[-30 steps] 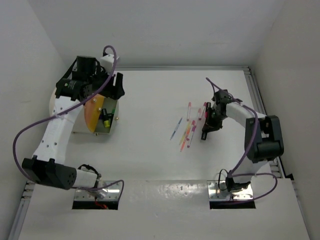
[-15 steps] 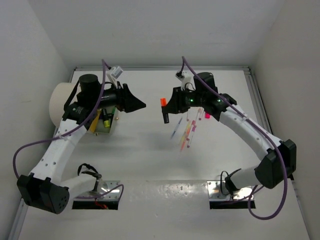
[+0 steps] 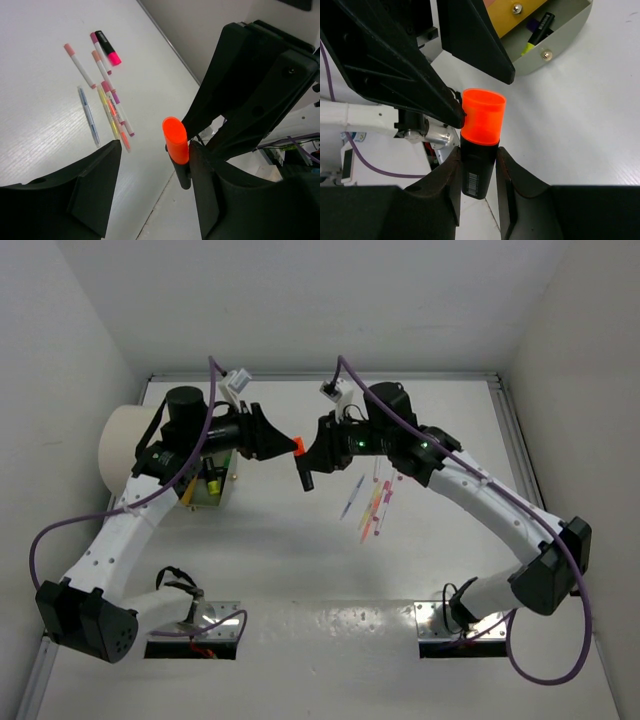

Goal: Sort the stationery into containers
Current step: Place the pen in the drawer.

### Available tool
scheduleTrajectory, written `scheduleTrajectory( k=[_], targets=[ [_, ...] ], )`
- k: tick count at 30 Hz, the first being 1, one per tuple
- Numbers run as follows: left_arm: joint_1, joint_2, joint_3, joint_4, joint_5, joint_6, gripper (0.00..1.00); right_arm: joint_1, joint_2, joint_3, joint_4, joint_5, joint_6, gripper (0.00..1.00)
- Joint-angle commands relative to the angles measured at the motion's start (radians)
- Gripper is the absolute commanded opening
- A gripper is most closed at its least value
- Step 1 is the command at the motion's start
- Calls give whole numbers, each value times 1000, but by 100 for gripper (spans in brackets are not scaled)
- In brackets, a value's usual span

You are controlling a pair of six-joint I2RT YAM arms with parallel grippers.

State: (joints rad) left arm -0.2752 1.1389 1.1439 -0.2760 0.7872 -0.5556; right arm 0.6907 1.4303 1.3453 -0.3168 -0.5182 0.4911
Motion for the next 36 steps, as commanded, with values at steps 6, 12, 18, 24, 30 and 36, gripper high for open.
scheduleTrajectory(
  k=[6,12,18,24,30,36],
  targets=[
    [-10,-7,17,69,23,-26,53,33,18,46,10,55,-63,0],
    [-13,-5,-10,72,32,-50,49,49,47,86,16,81,-74,0],
    [-13,-7,-18,67,30,-46,42,66,71,127,18,89,-80,0],
    [37,-7,-12,38,23,-44,14,78,59,120,25,84,-91,10],
    [148,152,338,-349,-161,296,0,-19,25,57,-1,80,-62,63],
    [137,278,491,-658,-693,551,0,-216,48,-8,-93,104,-48,62]
  ],
)
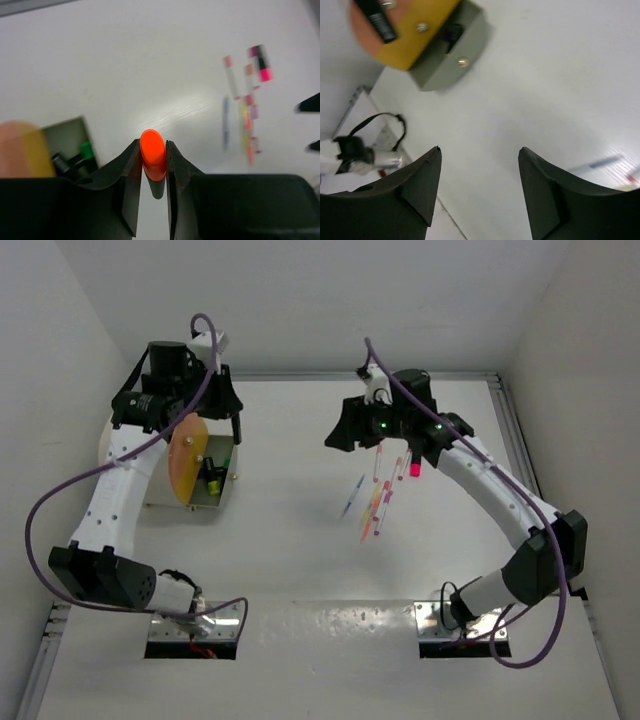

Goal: Sort the stationery into containers
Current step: Place the pen in the drawer.

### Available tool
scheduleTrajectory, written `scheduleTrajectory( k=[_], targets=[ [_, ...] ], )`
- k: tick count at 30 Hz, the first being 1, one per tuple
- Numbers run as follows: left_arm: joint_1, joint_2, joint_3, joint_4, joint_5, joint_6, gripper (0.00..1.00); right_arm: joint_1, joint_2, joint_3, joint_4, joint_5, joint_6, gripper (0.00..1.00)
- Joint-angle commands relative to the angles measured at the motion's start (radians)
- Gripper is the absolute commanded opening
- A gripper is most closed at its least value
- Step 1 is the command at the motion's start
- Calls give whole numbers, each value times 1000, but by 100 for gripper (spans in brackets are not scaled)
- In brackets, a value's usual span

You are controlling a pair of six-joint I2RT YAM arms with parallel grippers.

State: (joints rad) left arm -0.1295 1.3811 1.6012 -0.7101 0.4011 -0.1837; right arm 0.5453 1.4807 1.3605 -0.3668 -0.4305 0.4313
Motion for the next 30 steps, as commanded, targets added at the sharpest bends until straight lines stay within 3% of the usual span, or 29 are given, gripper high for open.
scheduleTrajectory(
  k=[1,4,12,14,16,17,18,22,23,30],
  targets=[
    [-12,51,37,-242,-359,216,0,-99,9,-41,-49,27,12,62],
    [-1,94,25,-272,-508,237,0,-214,58,-58,-92,61,3,60],
    [8,144,-52,-239,-602,237,11,-381,193,-67,-124,182,-25,62],
    [8,153,-63,-232,-594,239,13,-416,222,-57,-132,209,-37,62],
    [8,160,-64,-223,-579,239,22,-438,251,-52,-132,239,-61,61],
    [8,161,-64,-223,-571,237,27,-446,259,-51,-129,260,-66,61],
    [10,161,-67,-218,-561,237,40,-461,279,-46,-129,265,-71,61],
    [4,162,-69,-203,-532,234,54,-495,329,-34,-124,280,-83,61],
    [4,164,-63,-206,-525,234,61,-499,337,-32,-121,286,-86,60],
    [-15,122,18,-212,-423,233,62,-539,401,-32,-101,318,-129,53]
  ],
)
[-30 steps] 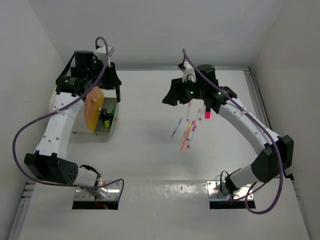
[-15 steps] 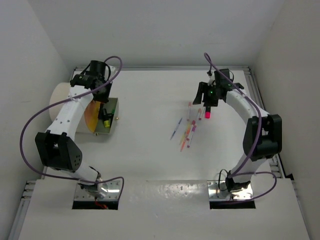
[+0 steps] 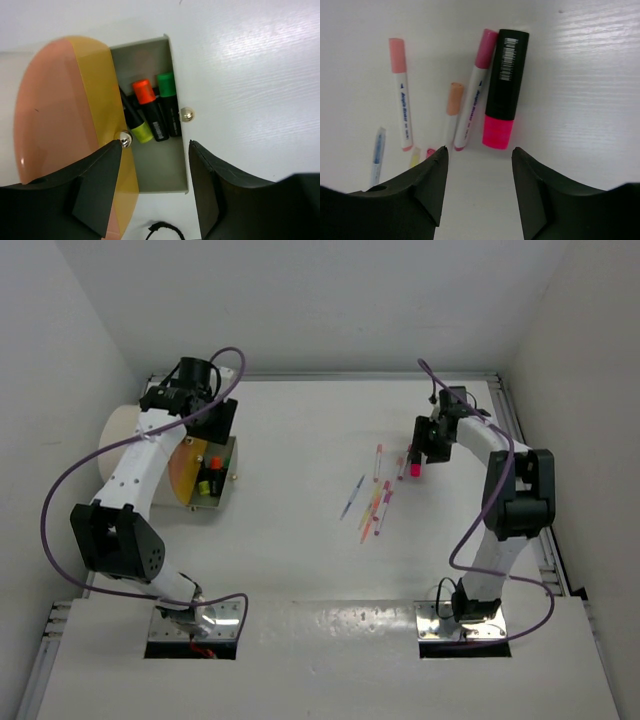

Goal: Sort the stationery into containers
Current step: Place the pen in the drawer, then pick up the pen from the center of the board.

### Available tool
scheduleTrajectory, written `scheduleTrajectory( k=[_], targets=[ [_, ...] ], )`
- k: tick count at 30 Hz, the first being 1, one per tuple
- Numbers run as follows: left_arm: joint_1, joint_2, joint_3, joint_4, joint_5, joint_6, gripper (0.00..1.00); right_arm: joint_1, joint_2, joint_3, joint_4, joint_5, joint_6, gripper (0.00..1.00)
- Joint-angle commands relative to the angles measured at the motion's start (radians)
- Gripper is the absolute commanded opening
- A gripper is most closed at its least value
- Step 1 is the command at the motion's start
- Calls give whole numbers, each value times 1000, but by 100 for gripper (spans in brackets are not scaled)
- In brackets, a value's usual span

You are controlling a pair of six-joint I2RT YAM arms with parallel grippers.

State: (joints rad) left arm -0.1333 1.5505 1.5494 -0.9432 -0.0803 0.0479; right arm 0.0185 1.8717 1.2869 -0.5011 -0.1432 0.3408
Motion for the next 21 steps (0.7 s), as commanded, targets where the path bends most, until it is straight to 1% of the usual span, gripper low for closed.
scheduleTrajectory(
  k=[1,4,9,16,21],
  targets=[
    [-18,-55,75,21,60,0,63,-11,24,43,36,37,-43,53],
    [-46,-66,89,18,62,-3,62,-12,52,51,47,63,-51,52],
    [-51,-66,101,9,62,-11,62,-15,95,68,61,108,-91,48],
    [-52,-70,100,4,65,0,63,-14,150,89,82,137,-117,47],
    [-51,-73,98,3,65,1,64,-14,182,103,93,140,-131,48]
  ],
)
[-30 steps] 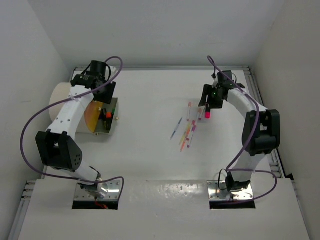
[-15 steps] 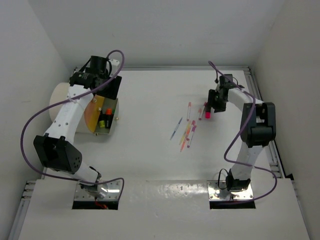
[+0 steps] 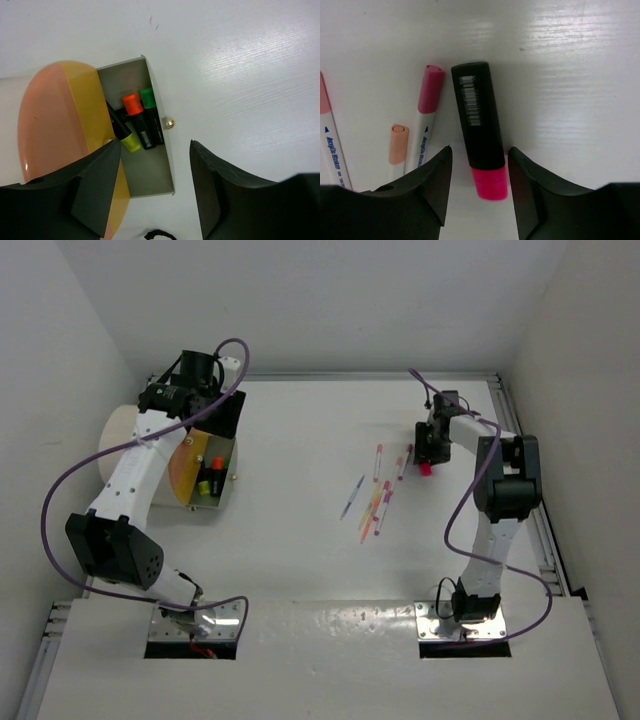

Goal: Sort the stationery into containers
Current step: Pick up the pen from the center of the board, then place the pen in the drawer.

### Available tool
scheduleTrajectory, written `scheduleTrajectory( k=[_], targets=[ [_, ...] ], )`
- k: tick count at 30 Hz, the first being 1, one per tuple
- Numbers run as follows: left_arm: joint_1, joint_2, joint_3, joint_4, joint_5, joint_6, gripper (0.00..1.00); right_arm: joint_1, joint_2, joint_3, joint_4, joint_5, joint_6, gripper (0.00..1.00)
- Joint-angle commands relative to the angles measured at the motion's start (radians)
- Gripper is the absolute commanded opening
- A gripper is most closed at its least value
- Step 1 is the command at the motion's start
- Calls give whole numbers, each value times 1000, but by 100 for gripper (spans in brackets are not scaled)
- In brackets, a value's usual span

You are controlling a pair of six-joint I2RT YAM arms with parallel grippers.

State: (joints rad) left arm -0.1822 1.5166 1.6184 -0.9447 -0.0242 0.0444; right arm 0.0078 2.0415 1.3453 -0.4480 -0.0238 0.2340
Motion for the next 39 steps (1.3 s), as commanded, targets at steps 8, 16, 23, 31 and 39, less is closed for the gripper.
scheduleTrajectory(
  k=[8,16,23,31,39],
  targets=[
    [9,-52,21,12,52,5,63,-3,3,23,26,21,-68,8],
    [89,-289,-126,344,513,-153,80,-3,-277,-46,-14,-223,-131,0],
    [72,-391,-299,672,768,-484,81,167,-566,-98,112,-550,135,0],
    [-16,-361,-324,731,748,-604,80,483,-620,-14,238,-538,277,0],
    [-88,-361,-367,735,710,-615,80,629,-561,95,264,-498,306,0]
  ],
)
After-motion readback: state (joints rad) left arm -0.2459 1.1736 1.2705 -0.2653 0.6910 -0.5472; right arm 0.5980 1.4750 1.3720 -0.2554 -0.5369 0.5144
